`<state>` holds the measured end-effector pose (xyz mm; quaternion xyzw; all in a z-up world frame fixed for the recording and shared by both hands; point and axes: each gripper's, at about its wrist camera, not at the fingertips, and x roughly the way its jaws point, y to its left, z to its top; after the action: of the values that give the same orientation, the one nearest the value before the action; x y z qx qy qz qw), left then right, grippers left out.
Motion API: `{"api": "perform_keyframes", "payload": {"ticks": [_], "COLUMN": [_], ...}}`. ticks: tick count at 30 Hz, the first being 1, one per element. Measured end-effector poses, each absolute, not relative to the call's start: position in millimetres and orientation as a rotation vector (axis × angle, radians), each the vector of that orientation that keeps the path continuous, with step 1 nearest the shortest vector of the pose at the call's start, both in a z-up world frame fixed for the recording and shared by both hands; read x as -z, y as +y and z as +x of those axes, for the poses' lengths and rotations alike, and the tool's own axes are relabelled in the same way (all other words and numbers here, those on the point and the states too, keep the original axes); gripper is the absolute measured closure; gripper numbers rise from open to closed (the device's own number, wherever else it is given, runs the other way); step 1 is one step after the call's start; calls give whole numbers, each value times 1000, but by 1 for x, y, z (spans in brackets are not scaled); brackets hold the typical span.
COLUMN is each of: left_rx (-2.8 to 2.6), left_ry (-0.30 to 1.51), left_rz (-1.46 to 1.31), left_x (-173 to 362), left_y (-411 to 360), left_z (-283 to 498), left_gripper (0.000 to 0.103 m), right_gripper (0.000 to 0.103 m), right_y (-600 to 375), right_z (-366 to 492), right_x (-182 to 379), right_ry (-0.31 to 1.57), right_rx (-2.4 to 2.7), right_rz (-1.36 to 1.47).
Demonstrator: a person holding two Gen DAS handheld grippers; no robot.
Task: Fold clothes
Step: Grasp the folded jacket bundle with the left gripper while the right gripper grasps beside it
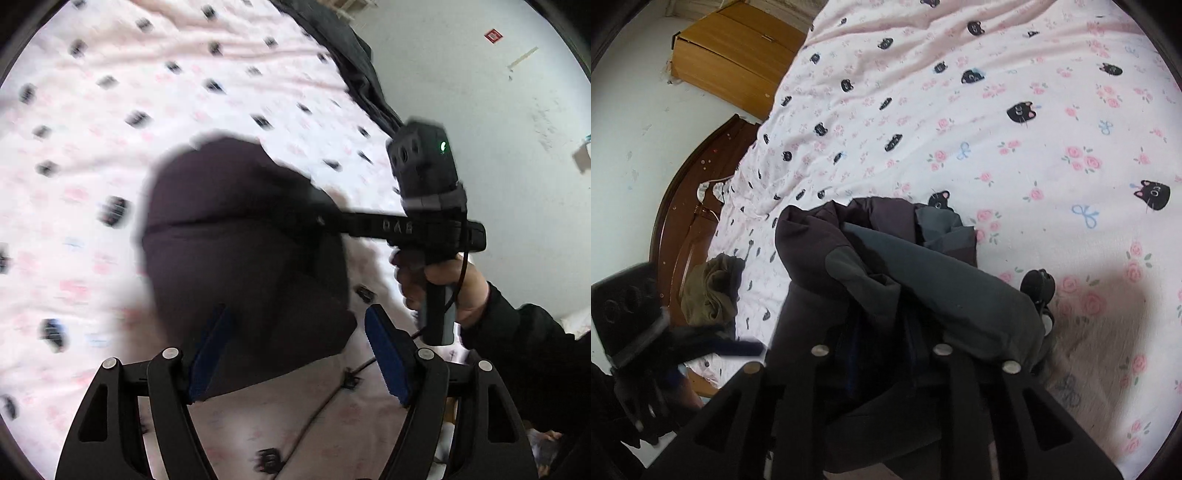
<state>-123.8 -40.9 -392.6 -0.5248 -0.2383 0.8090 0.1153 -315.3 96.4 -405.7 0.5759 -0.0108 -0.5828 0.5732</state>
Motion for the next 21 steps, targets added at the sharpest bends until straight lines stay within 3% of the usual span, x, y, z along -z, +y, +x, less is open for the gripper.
{"api": "perform_keyframes", "payload": {"ticks": [3,11,17,18,21], "left_rx": [-2316,-2362,-2393,-2400,-2418], "left_ry": [-764,-752,-674,-663,-631], "left_rz": [-1549,-1537,-1538,-1534,-1527], "left_x": [414,417,415,416,421], "left_y": [-40,-35,-29,-27,-24], "left_z": [-132,-132,-133,-133,-137], "left_gripper": [34,33,32,32,32], "right_gripper": [68,68,72,79,84], "right_y": [105,129,65,60,44], "right_z": [-316,-304,-290,-298,-317], "right_x": [389,314,365,378,414], "right_ry": [-25,-147,93,85,73], "right_rx": [1407,1343,1321,1335,1363], "right_rz": [1301,1010,1143,1188,1317]}}
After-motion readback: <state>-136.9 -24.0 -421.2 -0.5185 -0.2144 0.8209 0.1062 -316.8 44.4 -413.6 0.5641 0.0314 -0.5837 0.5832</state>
